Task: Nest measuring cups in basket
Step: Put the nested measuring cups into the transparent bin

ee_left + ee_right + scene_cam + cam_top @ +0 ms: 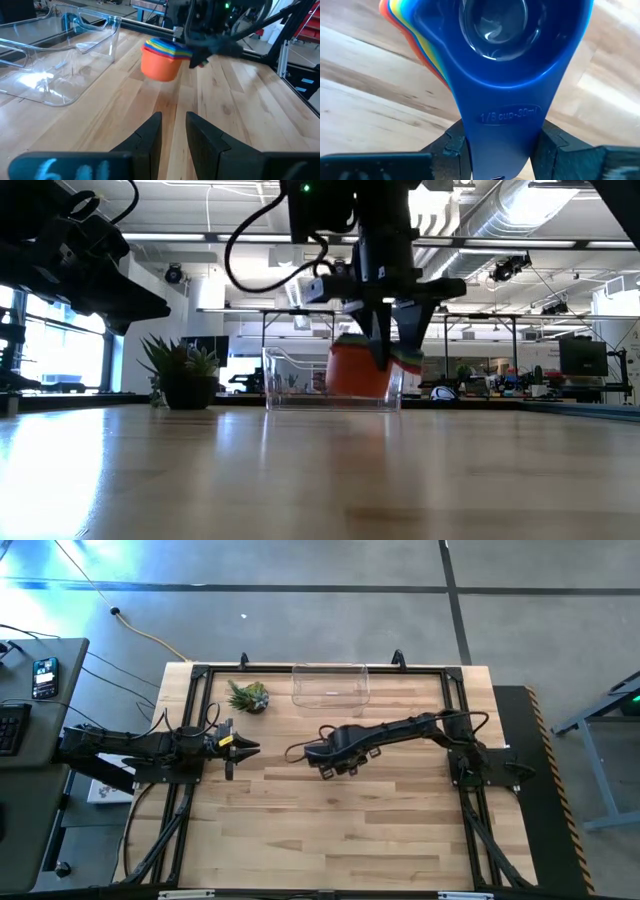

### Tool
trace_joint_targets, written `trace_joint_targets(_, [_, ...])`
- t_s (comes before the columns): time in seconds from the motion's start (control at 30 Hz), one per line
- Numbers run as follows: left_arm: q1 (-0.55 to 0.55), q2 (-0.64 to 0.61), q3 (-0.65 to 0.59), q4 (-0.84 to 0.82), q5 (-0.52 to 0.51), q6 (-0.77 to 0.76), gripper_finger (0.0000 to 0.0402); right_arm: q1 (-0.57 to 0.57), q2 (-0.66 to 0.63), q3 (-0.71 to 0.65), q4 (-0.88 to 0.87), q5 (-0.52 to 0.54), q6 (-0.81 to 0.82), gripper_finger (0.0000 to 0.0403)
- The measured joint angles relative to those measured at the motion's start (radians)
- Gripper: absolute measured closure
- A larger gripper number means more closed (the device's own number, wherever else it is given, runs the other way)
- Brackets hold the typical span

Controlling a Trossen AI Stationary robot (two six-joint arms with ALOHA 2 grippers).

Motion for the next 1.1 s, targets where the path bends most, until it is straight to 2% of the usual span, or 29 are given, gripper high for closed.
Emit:
trace_joint_targets(0.33, [0.000,0.000,0.000,0.000,0.000,0.000,0.0323,-0.078,-0.143,0.000,-0.011,0.077,-0.250,0.0282])
trace_joint_targets(0.57, [0.000,0.000,0.000,0.000,0.000,0.000,0.0323,-0.236,-0.211,0.000,0.050,0.150,-0.534,0.0282])
trace_joint_targets(0.83, [0.000,0.000,0.000,0.000,0.000,0.000,0.0323,-0.457,-0.209,0.000,0.246,0.126,-0.924,0.0282])
trace_joint_targets(1.1, [0.000,0.000,0.000,0.000,0.000,0.000,0.0323,-0.553,-0.103,0.000,0.323,0.022,-1.216,0.0282])
